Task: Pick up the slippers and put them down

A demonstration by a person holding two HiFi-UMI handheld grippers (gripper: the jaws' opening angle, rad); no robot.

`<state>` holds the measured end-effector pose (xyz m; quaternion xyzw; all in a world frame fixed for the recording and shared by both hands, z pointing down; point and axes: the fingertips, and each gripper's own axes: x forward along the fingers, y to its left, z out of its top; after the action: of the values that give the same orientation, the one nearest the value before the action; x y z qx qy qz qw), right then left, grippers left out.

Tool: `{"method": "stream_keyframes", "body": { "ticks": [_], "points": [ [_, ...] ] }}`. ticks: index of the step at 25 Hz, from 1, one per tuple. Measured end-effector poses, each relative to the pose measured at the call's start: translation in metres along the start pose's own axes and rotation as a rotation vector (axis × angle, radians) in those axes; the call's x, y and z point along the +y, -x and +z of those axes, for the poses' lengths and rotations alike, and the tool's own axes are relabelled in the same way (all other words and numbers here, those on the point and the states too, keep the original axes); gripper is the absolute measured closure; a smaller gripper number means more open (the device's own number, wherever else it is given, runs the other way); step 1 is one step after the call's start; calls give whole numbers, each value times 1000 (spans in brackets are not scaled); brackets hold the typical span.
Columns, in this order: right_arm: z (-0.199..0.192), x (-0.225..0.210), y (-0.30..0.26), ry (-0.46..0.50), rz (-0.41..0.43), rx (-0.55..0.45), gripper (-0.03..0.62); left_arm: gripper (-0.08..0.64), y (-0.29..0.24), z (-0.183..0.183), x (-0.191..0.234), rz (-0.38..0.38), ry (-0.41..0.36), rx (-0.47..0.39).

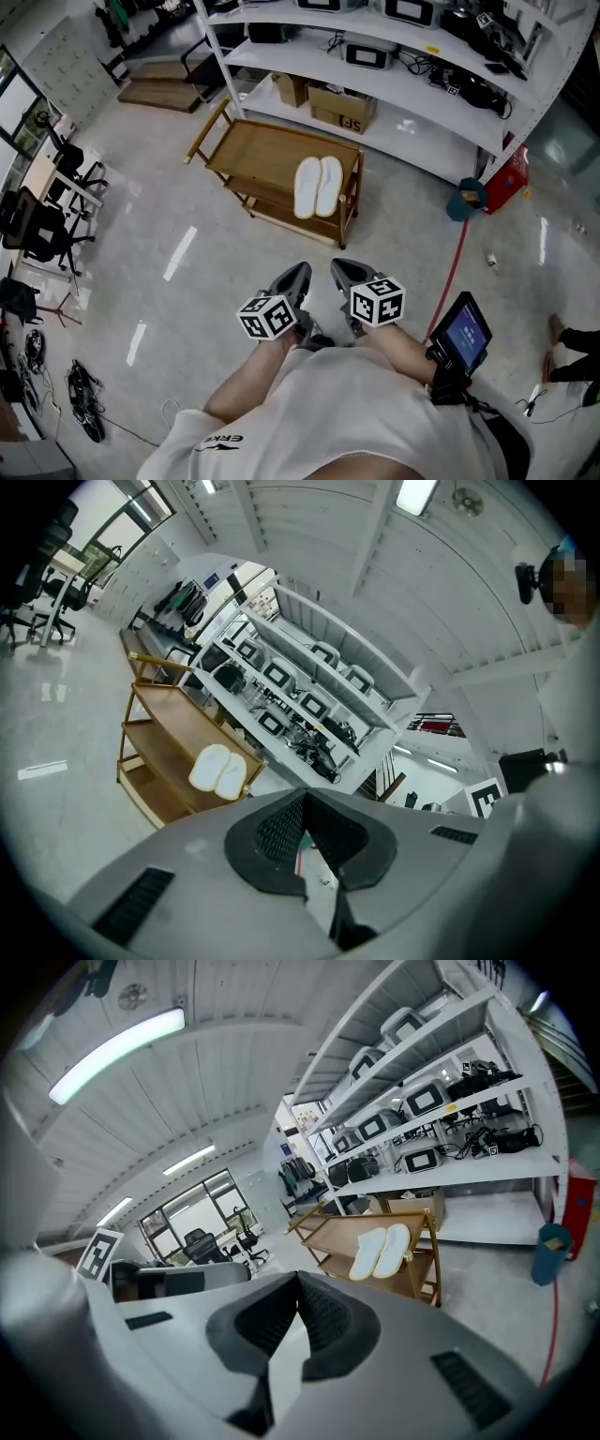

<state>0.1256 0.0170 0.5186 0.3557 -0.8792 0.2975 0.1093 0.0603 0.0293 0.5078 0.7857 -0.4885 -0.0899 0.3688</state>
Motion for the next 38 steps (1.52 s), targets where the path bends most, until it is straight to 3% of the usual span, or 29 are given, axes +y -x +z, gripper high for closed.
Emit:
{"method": "stream_keyframes", "body": {
  "ticks": [7, 17, 31, 38],
  "points": [
    [20, -2, -48, -26, -53, -23, 588, 557, -19, 35, 43, -37, -7, 31],
    [21, -24, -80, -84, -131, -23, 588, 557, -45, 44, 80, -54, 4, 101],
    [45, -110, -136, -115, -200, 30, 588, 557, -130, 58, 137, 31, -14, 186],
    [38, -156, -164, -149, -218, 86, 588, 557, -171, 48, 165, 85, 16, 235]
  ]
}}
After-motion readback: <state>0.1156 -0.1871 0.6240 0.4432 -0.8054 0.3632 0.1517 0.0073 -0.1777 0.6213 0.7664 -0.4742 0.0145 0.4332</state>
